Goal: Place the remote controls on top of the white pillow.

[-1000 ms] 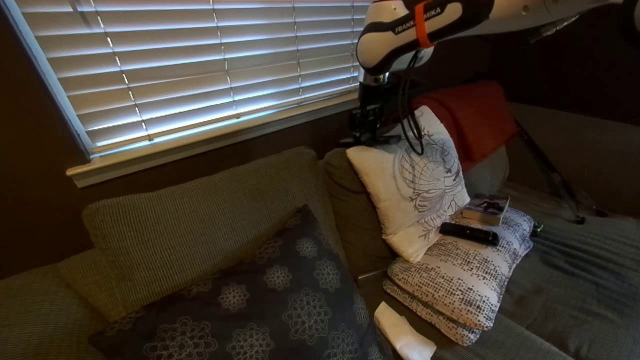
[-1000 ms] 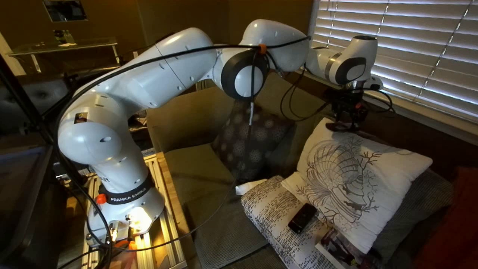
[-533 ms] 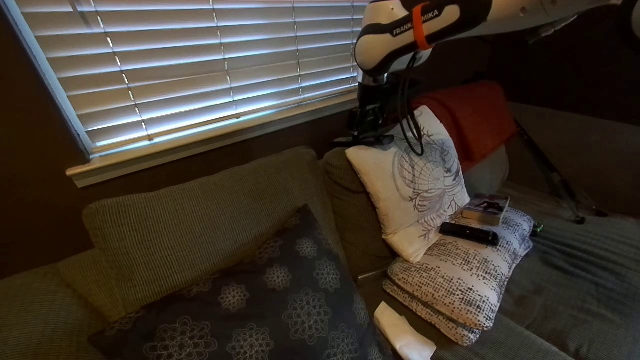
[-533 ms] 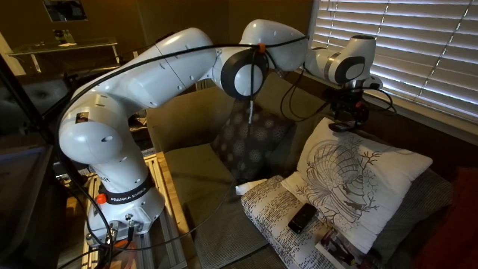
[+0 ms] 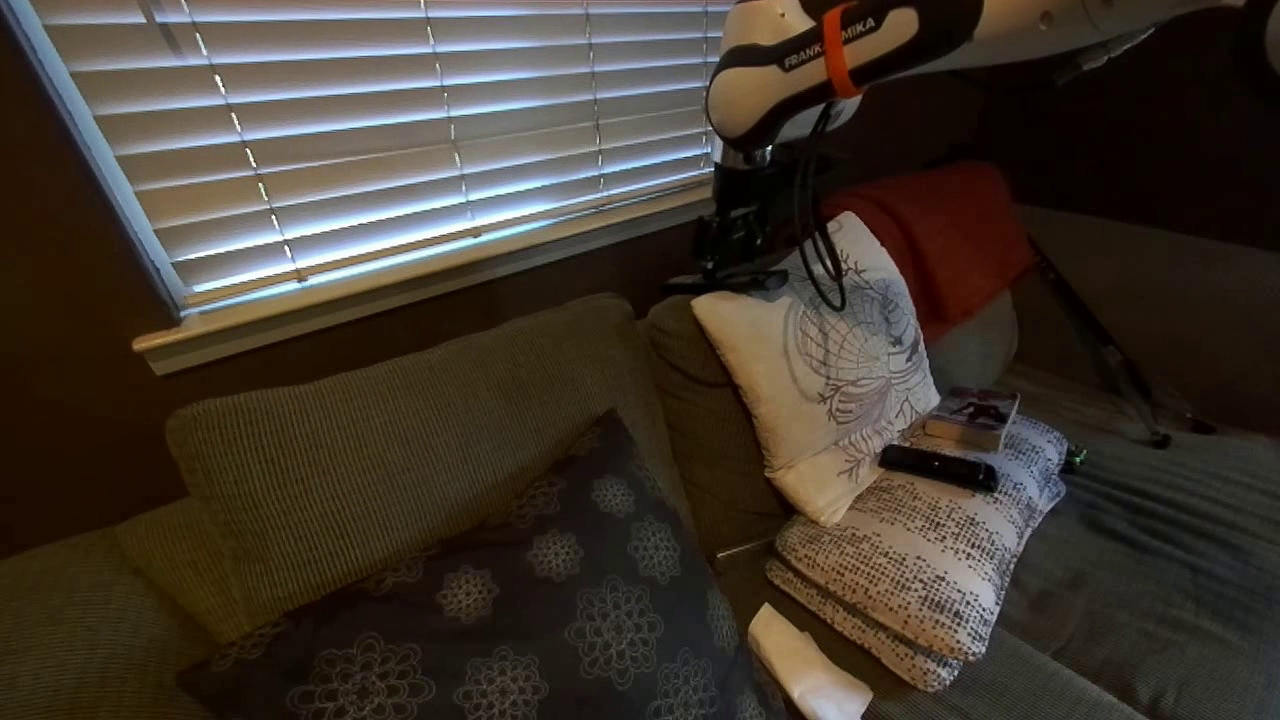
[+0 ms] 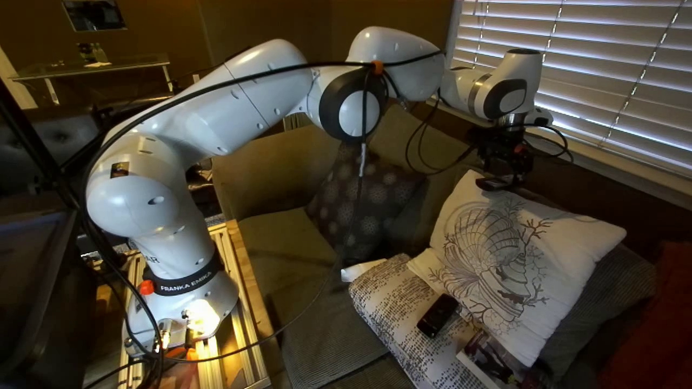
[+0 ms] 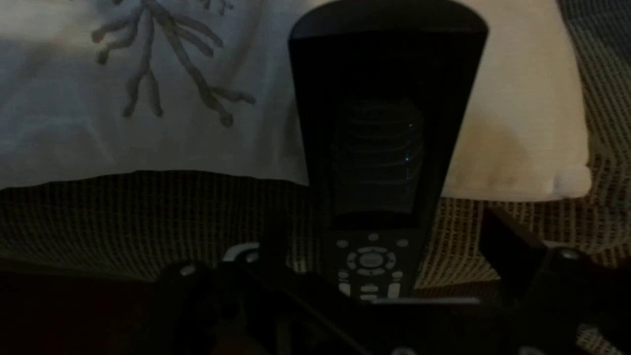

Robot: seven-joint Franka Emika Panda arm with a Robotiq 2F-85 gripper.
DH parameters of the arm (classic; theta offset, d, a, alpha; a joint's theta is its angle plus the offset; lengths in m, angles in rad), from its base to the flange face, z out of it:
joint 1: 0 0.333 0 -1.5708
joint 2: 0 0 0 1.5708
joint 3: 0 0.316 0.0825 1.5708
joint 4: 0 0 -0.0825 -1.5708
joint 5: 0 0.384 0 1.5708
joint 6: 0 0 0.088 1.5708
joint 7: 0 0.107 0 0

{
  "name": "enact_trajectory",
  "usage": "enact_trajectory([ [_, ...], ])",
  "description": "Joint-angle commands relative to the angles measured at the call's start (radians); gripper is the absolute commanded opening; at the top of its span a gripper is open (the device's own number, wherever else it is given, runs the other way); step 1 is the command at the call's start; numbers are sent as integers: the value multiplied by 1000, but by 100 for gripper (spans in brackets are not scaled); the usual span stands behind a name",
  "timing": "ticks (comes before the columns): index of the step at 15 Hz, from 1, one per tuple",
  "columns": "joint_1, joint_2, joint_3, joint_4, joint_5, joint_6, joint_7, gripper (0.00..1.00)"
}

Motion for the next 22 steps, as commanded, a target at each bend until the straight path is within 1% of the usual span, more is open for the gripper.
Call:
enact_trajectory([
  [1, -4, -45, 5, -41, 5, 6, -10, 100],
  [4, -13, -94, 11, -104, 13, 19, -17, 100],
  [10, -61, -248, 45, -360, 34, 66, -120, 100],
  [11, -79, -270, 68, -396, 25, 69, -139, 100],
  [12, -94, -290, 81, -436, 34, 89, -165, 100],
  [15, -159, -350, 151, -558, 80, 227, -295, 100],
  [16, -184, -370, 179, -601, 101, 254, -348, 100],
  [20, -249, -455, 228, -771, 154, 309, -446, 100],
  [22, -280, -495, 248, -858, 186, 381, -493, 100],
])
